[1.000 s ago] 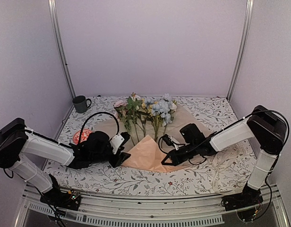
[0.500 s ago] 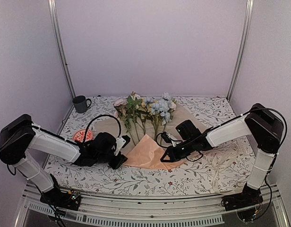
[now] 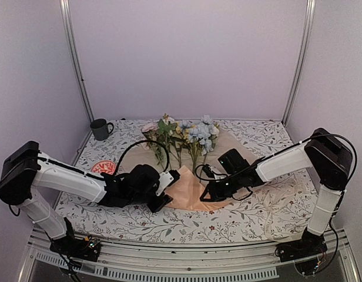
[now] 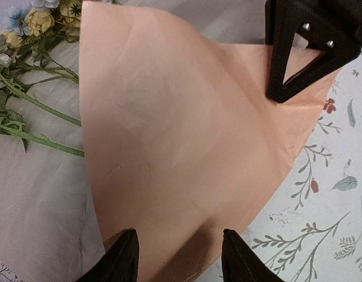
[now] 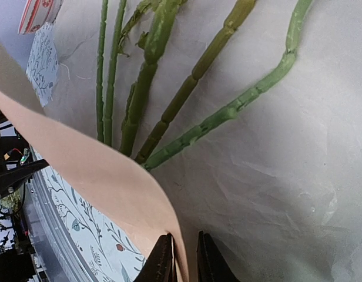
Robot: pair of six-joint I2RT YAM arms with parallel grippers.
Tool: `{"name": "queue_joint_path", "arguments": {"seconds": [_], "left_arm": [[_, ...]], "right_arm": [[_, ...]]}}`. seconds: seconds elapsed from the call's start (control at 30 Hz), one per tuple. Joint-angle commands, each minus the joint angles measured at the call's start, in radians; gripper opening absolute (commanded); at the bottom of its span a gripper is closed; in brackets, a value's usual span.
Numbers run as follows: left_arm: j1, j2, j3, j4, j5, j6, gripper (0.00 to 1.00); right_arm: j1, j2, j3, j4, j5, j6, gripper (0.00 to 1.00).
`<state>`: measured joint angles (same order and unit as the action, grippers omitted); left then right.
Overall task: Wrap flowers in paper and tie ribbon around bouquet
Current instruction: Fold the bottom corner of the flattened wrapping paper at the center of the board, then press the fold line of the 1/4-folded wrapping paper.
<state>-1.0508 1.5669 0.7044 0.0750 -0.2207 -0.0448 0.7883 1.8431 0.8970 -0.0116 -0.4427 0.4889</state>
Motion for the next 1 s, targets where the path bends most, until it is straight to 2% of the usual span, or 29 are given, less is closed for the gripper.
{"name": "queue_joint_path", "arguments": {"seconds": [0.0,0.07,0.13,0.2,0.43,0.57,0.63,0.7,0.77,0.9,0.97], "left_arm": [[-0.002,0.136,0.053,-0.056,-0.063,0.041,0.48],[0.001,0.193,0.091,-0.089,-0.062,0.038,0.48],[0.002,0.214,0.109,-0.102,-0.062,0.037,0.48],[0.006,0.230,0.112,-0.106,-0.057,0.035,0.48],[0.015,0.281,0.143,-0.169,0.002,-0.003,0.48],[0.017,0.294,0.158,-0.193,0.003,-0.013,0.48],[0.018,0.294,0.159,-0.196,0.003,-0.018,0.48],[0.023,0.294,0.159,-0.197,0.006,-0.026,0.48],[0.027,0.293,0.158,-0.200,0.011,-0.038,0.48],[0.038,0.292,0.159,-0.209,0.015,-0.063,0.47],[0.040,0.294,0.159,-0.209,0.018,-0.065,0.47]], "right_arm": [[-0.008,0.005,0.008,-0.074,0.096,0.023,0.18],[-0.008,-0.010,-0.001,-0.089,0.114,0.032,0.18],[-0.008,-0.041,-0.013,-0.108,0.140,0.040,0.25],[-0.008,-0.078,-0.027,-0.140,0.182,0.051,0.26],[-0.007,-0.220,-0.009,-0.343,0.340,0.058,0.33],[0.072,-0.271,0.067,-0.431,0.457,0.038,0.34],[0.140,-0.270,0.093,-0.378,0.410,-0.025,0.32],[0.168,-0.258,0.083,-0.237,0.233,-0.073,0.28],[0.167,-0.223,0.055,-0.120,0.128,-0.063,0.25],[0.150,-0.131,0.052,-0.051,0.071,-0.003,0.20],[0.135,-0.109,0.041,-0.057,0.090,0.033,0.15]]}}
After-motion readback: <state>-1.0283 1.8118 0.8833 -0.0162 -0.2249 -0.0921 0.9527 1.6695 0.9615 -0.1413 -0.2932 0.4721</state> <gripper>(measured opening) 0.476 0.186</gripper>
